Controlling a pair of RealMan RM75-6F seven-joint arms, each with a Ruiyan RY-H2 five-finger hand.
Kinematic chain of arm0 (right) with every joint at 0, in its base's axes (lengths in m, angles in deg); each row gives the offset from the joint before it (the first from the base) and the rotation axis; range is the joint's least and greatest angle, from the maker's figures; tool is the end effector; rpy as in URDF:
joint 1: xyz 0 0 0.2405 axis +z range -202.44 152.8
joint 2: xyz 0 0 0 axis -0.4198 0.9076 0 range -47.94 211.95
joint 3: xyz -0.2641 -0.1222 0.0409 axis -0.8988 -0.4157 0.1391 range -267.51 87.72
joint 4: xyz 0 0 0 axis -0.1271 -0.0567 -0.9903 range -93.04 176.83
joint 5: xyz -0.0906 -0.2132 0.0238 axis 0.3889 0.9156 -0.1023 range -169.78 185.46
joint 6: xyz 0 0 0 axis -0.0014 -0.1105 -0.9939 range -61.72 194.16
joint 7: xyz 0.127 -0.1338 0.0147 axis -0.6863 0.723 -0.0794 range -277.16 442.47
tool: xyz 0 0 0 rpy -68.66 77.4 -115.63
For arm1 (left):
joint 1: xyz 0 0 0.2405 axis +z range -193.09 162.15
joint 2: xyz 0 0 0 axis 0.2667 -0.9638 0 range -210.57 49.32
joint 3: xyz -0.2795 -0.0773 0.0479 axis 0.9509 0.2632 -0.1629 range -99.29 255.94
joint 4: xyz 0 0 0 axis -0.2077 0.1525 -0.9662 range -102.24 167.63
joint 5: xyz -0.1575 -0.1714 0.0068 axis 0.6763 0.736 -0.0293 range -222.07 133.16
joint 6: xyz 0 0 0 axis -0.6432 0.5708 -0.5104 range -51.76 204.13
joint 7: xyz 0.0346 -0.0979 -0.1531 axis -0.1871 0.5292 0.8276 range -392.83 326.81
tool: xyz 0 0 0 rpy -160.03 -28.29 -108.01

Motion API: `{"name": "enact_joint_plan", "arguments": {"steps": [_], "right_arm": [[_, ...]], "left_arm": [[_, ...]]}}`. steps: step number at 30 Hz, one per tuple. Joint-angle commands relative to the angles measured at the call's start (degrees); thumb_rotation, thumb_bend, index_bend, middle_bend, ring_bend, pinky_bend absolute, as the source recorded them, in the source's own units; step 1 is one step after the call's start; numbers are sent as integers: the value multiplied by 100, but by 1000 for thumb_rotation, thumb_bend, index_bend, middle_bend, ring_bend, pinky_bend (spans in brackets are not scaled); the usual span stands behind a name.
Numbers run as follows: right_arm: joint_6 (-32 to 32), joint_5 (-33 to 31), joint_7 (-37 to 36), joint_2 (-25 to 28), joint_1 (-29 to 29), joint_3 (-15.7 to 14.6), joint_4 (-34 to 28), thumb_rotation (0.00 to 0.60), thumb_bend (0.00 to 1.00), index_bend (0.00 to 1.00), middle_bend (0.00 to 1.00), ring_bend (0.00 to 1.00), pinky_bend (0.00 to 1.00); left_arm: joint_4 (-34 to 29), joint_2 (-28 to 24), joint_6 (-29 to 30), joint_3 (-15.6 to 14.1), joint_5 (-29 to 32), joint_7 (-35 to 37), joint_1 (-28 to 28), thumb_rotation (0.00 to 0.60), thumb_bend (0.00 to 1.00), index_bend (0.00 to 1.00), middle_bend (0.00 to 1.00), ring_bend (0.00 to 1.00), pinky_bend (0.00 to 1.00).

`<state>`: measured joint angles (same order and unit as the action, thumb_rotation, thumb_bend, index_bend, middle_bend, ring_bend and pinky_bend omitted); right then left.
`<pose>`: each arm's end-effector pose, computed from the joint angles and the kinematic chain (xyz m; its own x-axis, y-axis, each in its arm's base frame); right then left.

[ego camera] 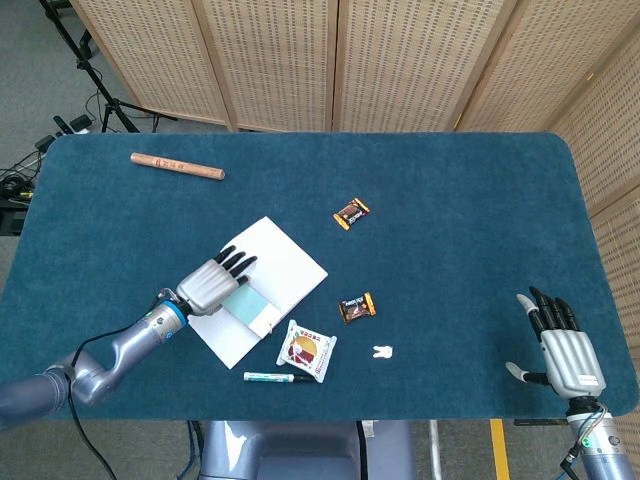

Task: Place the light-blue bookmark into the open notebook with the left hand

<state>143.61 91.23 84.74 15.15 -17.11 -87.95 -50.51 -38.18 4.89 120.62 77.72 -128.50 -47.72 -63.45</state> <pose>-0.3552 -0.2384 0.1136 0.3803 -0.1380 0.9145 -0.9242 -0.0174 0.3816 -0.2093 0.4194 -0.0669 0.8266 0.1574 0.5404 0.4907 -0.6719 -0.5548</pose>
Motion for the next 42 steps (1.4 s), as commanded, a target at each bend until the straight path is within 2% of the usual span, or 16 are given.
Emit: {"name": "enact_joint_plan", "arguments": {"steps": [1, 13, 17, 23, 26, 34, 42], "right_arm": [[9, 5, -1, -1, -3, 0, 0, 600, 156, 0, 0, 0, 0], [43, 61, 14, -2, -13, -16, -13, 600, 156, 0, 0, 0, 0], [75, 79, -4, 9, -24, -14, -25, 600, 156, 0, 0, 0, 0], [86, 108, -27, 20, -31, -27, -26, 600, 156, 0, 0, 0, 0], [116, 135, -67, 37, -42, -28, -35, 600, 156, 0, 0, 0, 0], [131, 179, -165, 88, -56, -47, -53, 600, 156, 0, 0, 0, 0], [196, 278, -199, 113, -78, -75, -77, 600, 156, 0, 0, 0, 0]], "left_arm": [[-15, -26, 9, 1, 3, 0, 4, 600, 257, 250, 0, 0, 0], [-243, -300, 119, 89, 122, 169, 73, 600, 253, 146, 0, 0, 0], [-645, -551, 38, 218, 317, 647, 88, 600, 251, 115, 0, 0, 0], [-898, -755, 61, 296, 400, 753, 95, 600, 251, 111, 0, 0, 0], [-1226, -934, -32, 283, 535, 835, 129, 600, 254, 112, 0, 0, 0], [-2198, -1456, -383, 174, 1380, 258, 147, 600, 281, 104, 0, 0, 0], [-2712, -1667, -471, -27, 2705, -531, 67, 600, 293, 4, 0, 0, 0]]}}
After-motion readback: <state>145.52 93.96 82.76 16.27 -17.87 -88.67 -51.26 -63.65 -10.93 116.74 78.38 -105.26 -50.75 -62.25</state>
